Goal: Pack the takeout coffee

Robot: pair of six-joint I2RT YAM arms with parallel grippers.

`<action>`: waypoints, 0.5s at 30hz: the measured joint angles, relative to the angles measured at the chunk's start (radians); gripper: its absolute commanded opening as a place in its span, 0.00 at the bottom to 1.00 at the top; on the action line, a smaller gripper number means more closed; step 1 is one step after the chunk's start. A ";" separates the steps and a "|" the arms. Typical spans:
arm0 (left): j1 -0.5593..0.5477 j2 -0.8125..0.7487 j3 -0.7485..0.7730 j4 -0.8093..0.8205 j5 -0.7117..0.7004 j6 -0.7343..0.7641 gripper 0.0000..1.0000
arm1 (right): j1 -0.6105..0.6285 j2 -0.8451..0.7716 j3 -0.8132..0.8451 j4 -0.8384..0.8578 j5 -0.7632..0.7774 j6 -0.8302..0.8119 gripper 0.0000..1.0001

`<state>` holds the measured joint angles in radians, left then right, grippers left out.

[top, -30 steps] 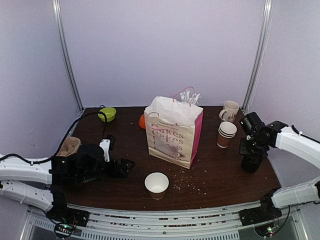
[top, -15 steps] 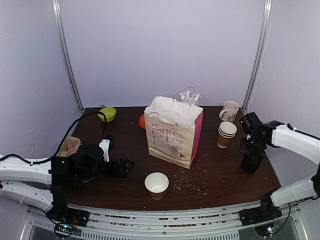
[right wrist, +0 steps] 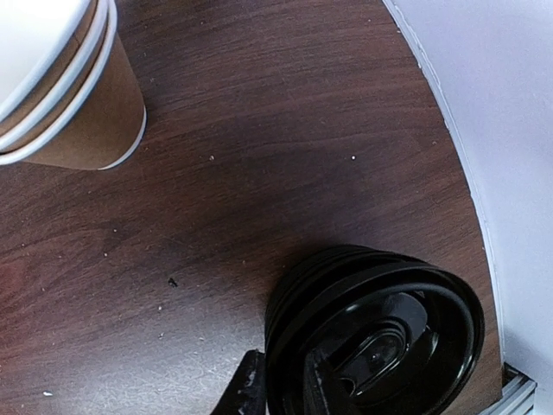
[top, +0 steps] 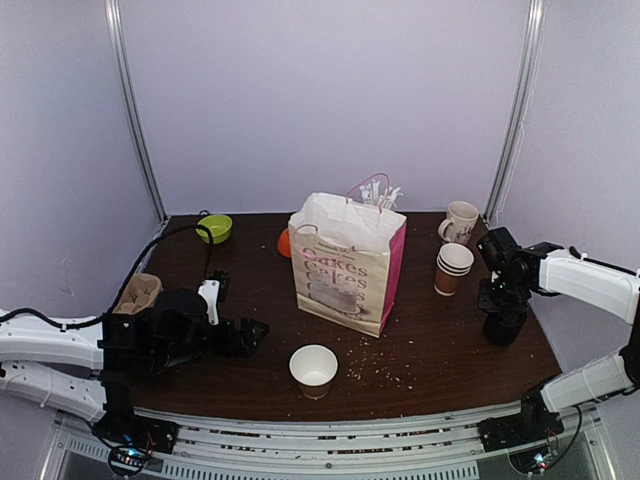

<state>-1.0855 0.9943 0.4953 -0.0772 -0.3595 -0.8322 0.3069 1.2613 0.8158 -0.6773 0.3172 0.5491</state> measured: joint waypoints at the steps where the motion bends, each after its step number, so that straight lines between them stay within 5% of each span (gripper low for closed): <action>1: 0.000 0.000 0.000 0.000 0.000 0.000 0.98 | 0.000 0.000 0.000 0.000 0.000 -0.001 0.14; 15: 0.000 0.000 -0.010 0.001 0.000 0.000 0.97 | 0.000 -0.055 0.007 -0.048 -0.008 0.000 0.07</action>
<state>-1.0855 0.9939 0.4854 -0.0765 -0.3595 -0.8322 0.3069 1.2060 0.8227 -0.7254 0.3096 0.5495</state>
